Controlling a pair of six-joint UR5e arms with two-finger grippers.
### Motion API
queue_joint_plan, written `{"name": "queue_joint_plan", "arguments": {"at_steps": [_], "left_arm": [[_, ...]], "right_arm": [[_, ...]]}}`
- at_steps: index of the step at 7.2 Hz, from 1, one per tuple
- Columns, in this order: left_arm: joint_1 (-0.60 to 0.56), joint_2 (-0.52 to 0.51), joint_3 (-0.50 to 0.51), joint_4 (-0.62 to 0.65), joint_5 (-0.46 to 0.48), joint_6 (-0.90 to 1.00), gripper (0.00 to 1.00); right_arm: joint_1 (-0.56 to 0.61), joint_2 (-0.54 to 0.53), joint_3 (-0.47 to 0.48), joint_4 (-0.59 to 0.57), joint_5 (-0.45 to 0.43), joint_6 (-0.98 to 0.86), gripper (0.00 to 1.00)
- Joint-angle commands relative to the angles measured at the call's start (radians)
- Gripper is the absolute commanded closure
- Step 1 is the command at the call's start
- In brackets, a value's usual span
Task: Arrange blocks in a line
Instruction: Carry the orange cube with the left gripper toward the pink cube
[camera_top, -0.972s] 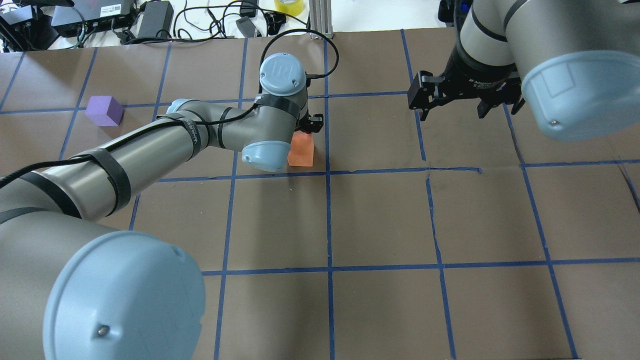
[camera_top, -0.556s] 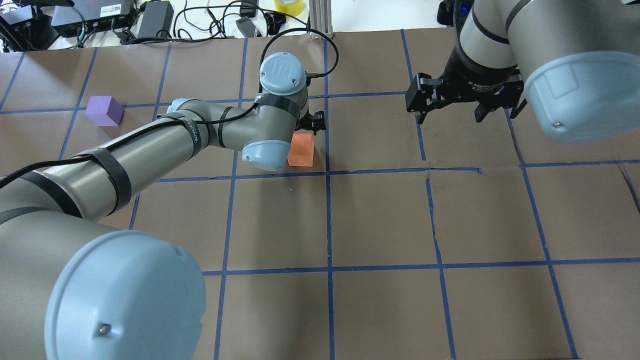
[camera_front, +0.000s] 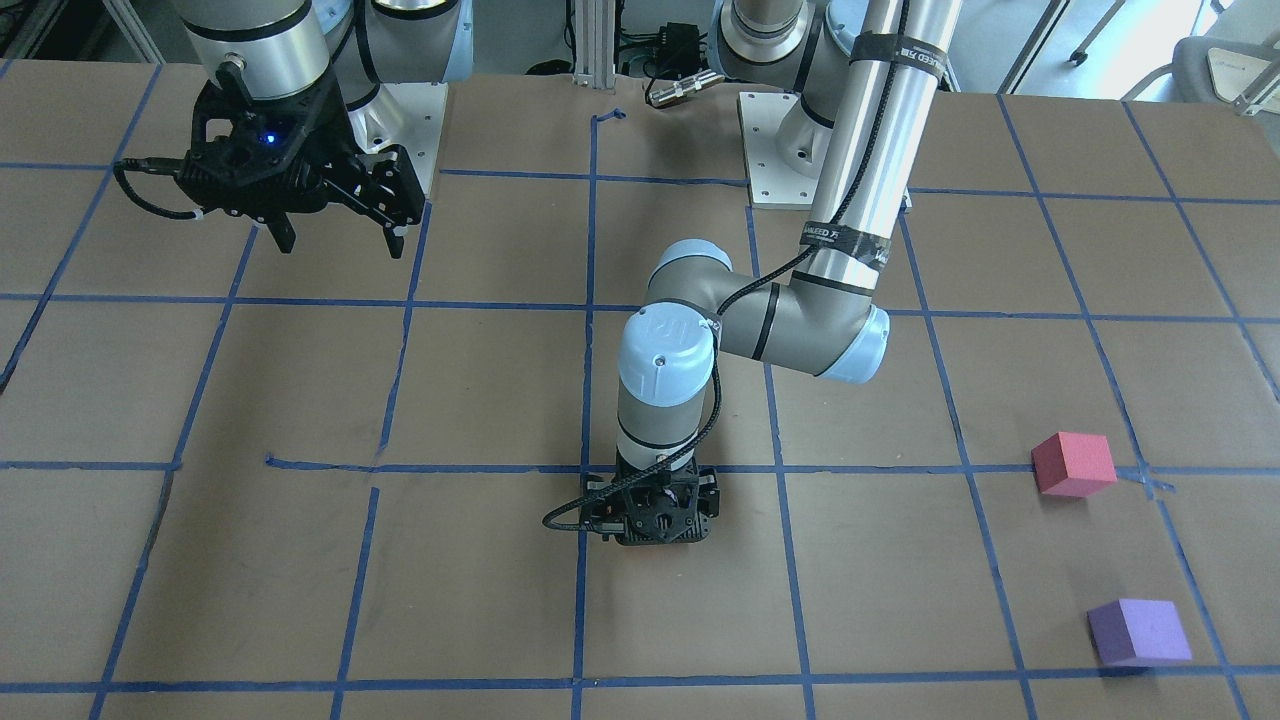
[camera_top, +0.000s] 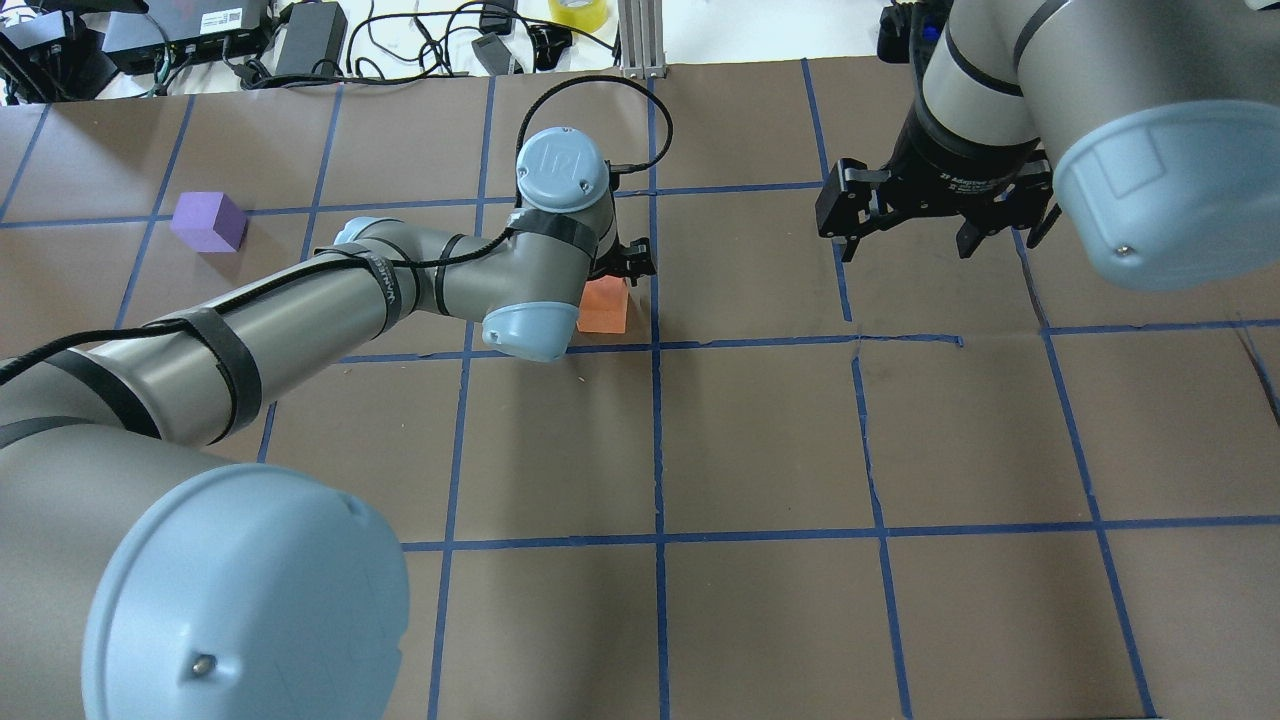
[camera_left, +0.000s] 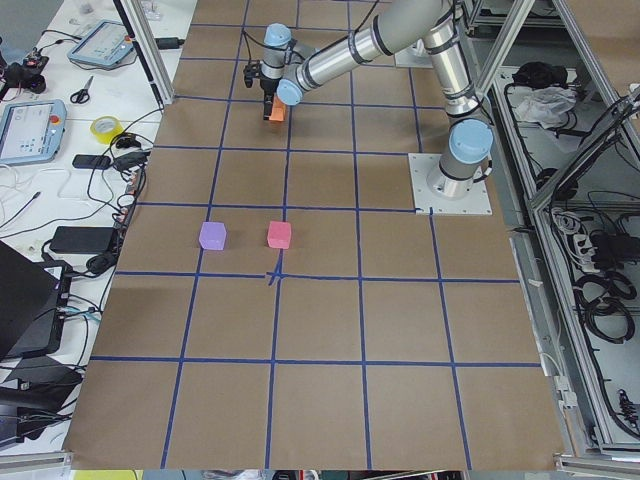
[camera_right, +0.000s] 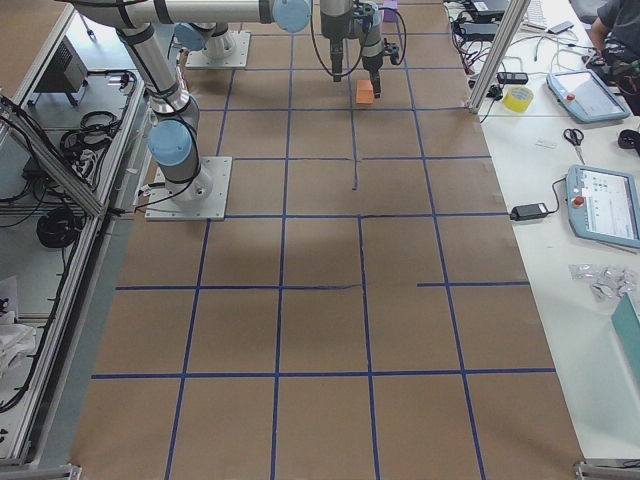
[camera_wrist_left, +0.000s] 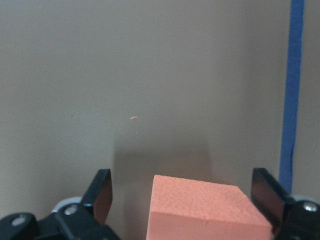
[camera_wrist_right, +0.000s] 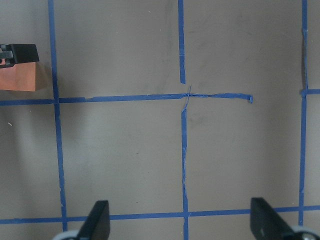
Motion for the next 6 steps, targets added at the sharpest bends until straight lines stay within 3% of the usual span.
{"name": "queue_joint_plan", "arguments": {"at_steps": [1,2,3,4,6], "left_arm": [[-0.008,0.014,-0.016,0.020,-0.009,0.006,0.11],[-0.006,0.016,-0.018,0.014,-0.004,0.011,0.40],[-0.006,0.014,-0.021,0.000,0.001,0.011,0.91],[-0.006,0.022,-0.026,0.002,0.032,0.011,1.00],[0.019,0.089,-0.012,-0.011,0.053,0.015,1.00]], "right_arm": [[0.001,0.000,0.001,0.000,-0.002,0.001,0.00],[0.000,0.000,0.001,-0.002,-0.002,0.001,0.00],[0.000,0.000,0.001,-0.002,-0.004,-0.001,0.00],[0.001,0.000,0.002,-0.002,-0.004,-0.001,0.00],[0.001,0.001,0.002,-0.005,-0.004,-0.002,0.00]]}}
